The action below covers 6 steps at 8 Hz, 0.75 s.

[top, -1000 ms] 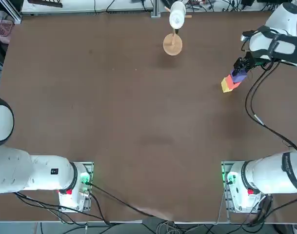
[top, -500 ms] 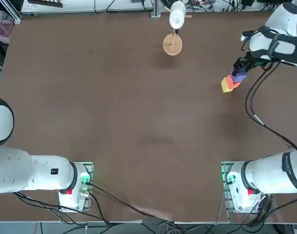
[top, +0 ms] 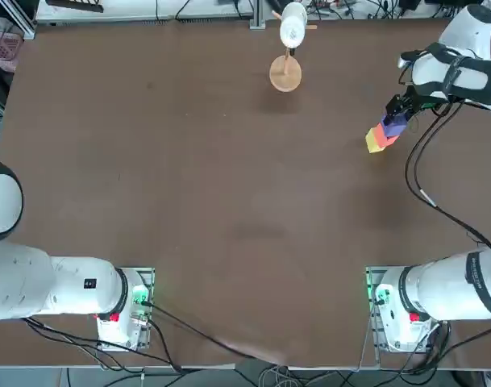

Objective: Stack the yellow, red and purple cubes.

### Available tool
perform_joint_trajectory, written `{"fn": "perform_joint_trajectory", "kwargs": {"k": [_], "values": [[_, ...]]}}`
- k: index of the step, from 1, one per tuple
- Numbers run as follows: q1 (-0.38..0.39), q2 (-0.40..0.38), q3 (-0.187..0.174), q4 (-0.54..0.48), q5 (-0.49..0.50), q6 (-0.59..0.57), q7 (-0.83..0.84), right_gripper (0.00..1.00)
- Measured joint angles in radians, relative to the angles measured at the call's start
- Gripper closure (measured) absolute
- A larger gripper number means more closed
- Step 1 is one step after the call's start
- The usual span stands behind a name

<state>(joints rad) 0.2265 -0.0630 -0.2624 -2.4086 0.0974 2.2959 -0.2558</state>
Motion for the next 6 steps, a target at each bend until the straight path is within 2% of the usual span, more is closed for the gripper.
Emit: {"fn": "perform_joint_trajectory", "kwargs": {"k": [6], "values": [[0.000,-0.021,0.000,0.030,0.000,-0.007,0.012,0.00]]}}
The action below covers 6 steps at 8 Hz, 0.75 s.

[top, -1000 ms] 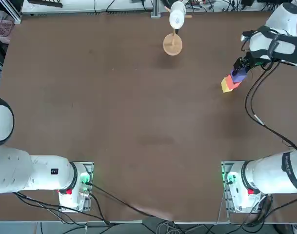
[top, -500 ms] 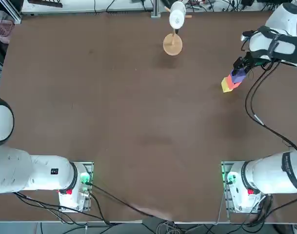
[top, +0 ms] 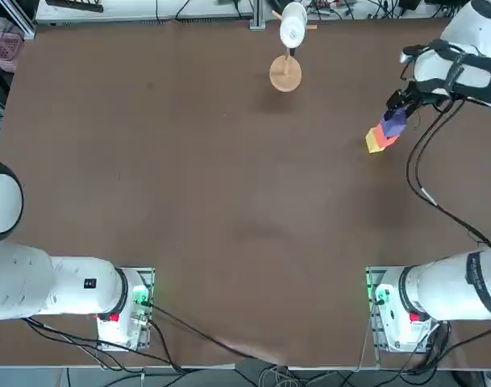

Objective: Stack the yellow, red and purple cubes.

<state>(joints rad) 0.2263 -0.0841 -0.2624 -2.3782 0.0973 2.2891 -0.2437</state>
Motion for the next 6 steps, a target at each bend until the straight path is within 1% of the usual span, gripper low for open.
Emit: {"fn": "perform_joint_trajectory", "kwargs": {"k": [1,2,4,6], "values": [[0.000,-0.014,0.001,0.039,0.000,-0.051,0.032,0.00],[0.000,-0.025,0.007,0.111,-0.001,-0.143,0.080,0.00],[0.001,-0.036,0.020,0.292,-0.002,-0.341,0.199,0.00],[0.000,-0.037,0.024,0.443,-0.002,-0.475,0.257,0.00]]}}
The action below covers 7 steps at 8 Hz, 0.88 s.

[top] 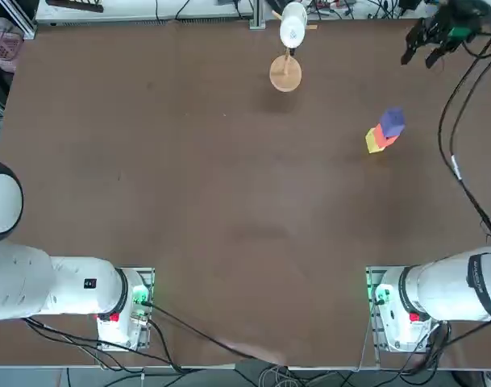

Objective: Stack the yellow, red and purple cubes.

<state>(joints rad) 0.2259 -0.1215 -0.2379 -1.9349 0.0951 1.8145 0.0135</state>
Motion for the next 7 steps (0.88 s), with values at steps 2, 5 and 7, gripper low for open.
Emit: {"fn": "perform_joint_trajectory", "kwargs": {"k": [2,5,7], "values": [[-0.010,0.021,-0.003,0.177,-0.003,-0.160,0.016,0.00],[-0.061,0.059,-0.008,0.324,-0.021,-0.248,0.016,0.00],[-0.061,0.092,-0.003,0.328,-0.087,-0.249,0.016,0.00]]}}
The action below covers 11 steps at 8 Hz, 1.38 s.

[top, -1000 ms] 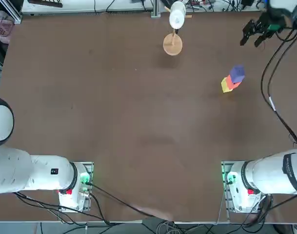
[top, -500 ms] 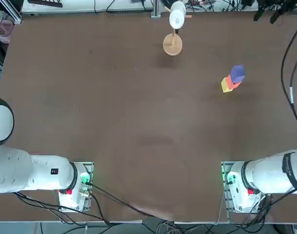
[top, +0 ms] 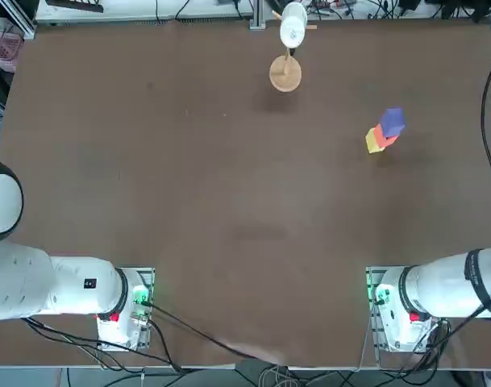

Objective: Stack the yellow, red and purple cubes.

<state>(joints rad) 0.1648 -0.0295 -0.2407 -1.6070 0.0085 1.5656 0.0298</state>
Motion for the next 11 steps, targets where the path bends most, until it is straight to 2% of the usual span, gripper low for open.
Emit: {"fn": "perform_joint_trajectory", "kwargs": {"k": [4,7,11], "values": [[0.066,0.041,0.012,0.002,-0.006,0.007,0.011,0.00],[0.067,0.066,0.009,0.002,-0.002,0.063,0.037,0.00],[0.066,0.066,0.008,0.004,0.007,0.076,0.054,0.00]]}}
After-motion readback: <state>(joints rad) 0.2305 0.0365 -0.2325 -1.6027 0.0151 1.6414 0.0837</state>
